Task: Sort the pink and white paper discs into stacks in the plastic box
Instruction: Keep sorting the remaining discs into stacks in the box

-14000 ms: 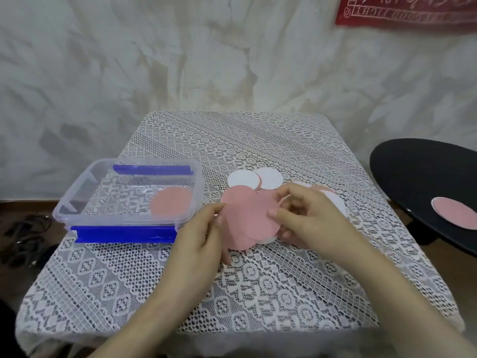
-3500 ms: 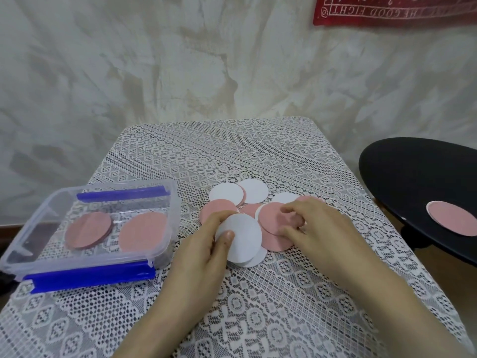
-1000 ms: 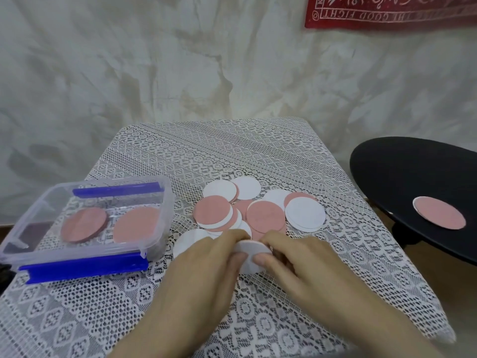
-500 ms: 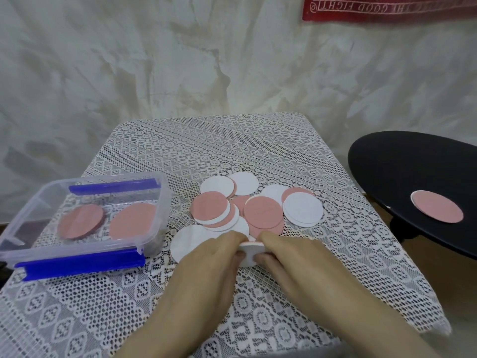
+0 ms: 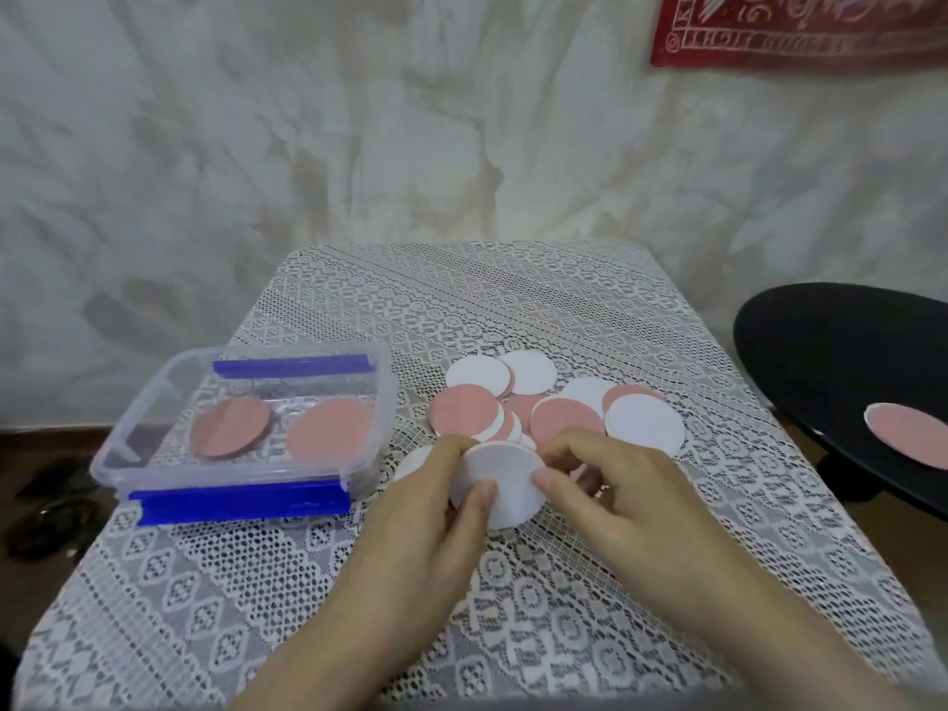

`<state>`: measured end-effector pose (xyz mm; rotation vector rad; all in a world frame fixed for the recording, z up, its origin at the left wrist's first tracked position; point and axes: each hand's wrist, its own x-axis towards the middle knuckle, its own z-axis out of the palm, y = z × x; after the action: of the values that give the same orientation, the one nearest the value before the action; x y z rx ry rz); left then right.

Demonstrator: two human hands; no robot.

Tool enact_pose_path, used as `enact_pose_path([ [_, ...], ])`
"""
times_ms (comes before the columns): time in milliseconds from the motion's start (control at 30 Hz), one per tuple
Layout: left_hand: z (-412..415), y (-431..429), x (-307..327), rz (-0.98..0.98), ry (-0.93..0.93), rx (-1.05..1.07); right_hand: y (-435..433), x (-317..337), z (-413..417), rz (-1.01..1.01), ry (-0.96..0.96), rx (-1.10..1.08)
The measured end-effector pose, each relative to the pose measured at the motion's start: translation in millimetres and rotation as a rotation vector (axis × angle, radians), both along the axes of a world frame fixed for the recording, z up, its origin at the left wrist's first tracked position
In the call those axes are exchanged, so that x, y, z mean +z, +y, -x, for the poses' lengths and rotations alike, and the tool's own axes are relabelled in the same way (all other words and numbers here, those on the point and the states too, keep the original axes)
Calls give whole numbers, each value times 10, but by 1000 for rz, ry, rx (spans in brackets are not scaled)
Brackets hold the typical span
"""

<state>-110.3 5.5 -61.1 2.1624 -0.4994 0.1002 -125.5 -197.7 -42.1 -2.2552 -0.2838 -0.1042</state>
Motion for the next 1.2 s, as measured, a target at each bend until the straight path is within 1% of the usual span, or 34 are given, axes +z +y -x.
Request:
enact_pose_path([
  [67,21,63,54,45,5,7,64,26,-24,-75,31,16],
  [300,125,346,164,176,81,95,338,80,-138,-222,53,86],
  [400,125,508,214,252,45,151,480,129,-183,-298,95,120],
  [533,23,855,235,284,-2,306,759,148,-304,-353,162,124],
  [667,-62,1213,245,241,-18,422,993,190,-421,-344,204,109],
  [833,-57,1517,299,199,-22,544,1283,338,-634,-278,180,121],
  [967,-87,1761,303,62,-55,674,1625,449,-896,-206,194,130],
  [1067,-146,1889,277,-36,-64,683,1934,433,-1124,-53,141,136],
  [1200,-185,1993,237,-23,-9,638,2302,337,-1323,239,87,153],
])
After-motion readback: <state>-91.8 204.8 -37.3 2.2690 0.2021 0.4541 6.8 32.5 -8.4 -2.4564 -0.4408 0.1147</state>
